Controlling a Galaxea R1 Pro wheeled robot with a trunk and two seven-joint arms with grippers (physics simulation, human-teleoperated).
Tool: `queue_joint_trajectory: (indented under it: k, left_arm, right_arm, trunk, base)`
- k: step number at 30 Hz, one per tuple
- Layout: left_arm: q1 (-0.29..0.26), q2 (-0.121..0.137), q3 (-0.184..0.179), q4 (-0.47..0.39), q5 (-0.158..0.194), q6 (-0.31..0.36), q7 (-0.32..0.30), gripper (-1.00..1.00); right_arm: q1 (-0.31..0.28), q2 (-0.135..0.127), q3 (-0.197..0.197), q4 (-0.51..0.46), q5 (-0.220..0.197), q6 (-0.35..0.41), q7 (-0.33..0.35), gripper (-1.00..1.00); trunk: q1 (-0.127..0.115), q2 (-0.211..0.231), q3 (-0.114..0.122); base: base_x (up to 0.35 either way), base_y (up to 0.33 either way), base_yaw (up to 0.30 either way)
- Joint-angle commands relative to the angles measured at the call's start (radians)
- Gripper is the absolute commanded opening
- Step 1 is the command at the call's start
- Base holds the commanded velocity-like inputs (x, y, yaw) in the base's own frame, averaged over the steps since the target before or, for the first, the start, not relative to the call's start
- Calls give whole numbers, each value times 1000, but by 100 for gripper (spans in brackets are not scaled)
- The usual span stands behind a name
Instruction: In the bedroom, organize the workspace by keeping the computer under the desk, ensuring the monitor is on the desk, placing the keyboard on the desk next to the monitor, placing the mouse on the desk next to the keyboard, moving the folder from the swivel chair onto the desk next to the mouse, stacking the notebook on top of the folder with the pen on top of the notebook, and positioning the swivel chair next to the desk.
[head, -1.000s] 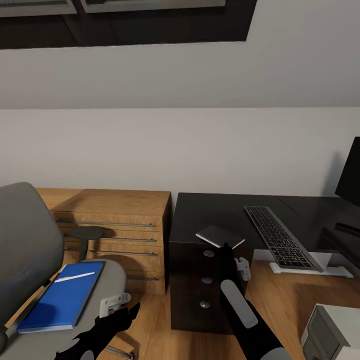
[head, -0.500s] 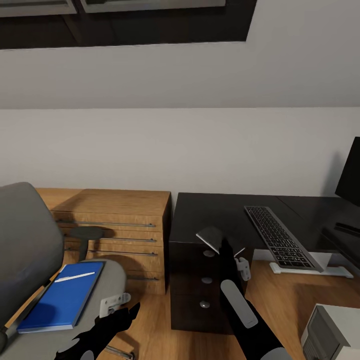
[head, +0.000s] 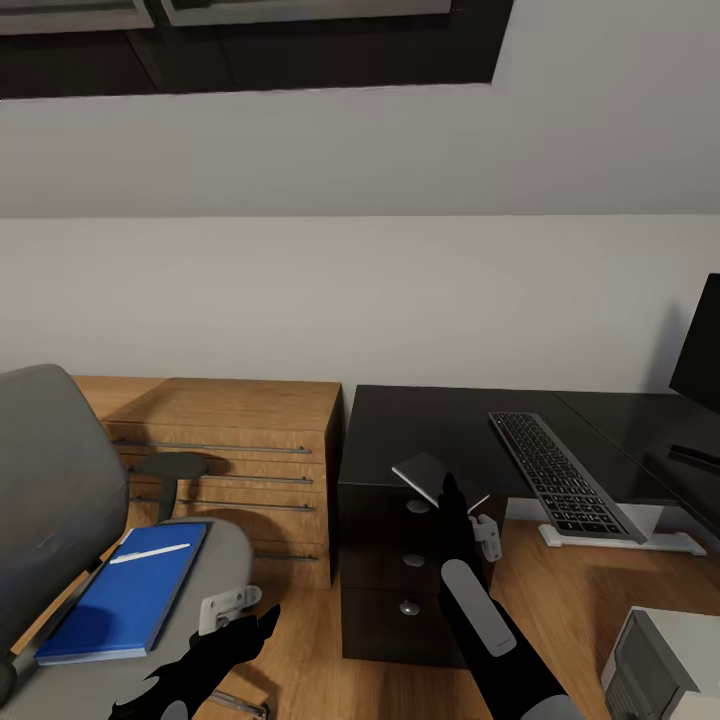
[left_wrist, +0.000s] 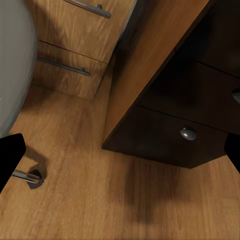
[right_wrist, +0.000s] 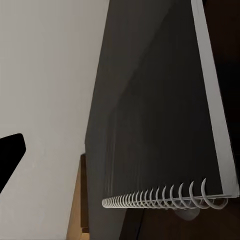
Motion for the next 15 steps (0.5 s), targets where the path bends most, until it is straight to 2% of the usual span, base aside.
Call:
queue_joint_trajectory:
  k: [1,5,15]
  left_arm:
    - [0,1,-2,-2,11,3,10,100]
    - [0,1,-2,-2,10,3,10,100]
    - [0,1,-3,-2,11,3,10,100]
  right_arm:
    - [-1,0,3,-1,-4,-6,-4,100]
    - [-1,0,3,-1,-5,-6,-4,100]
    - [-1,0,3,1,-6,-6,-5,100]
  trunk:
    - [0,0,-1]
    - [0,0,-1]
    - [0,0,-1]
  base:
    - [-117,0,0]
    - [-205,0,0]
    - [-278,0,0]
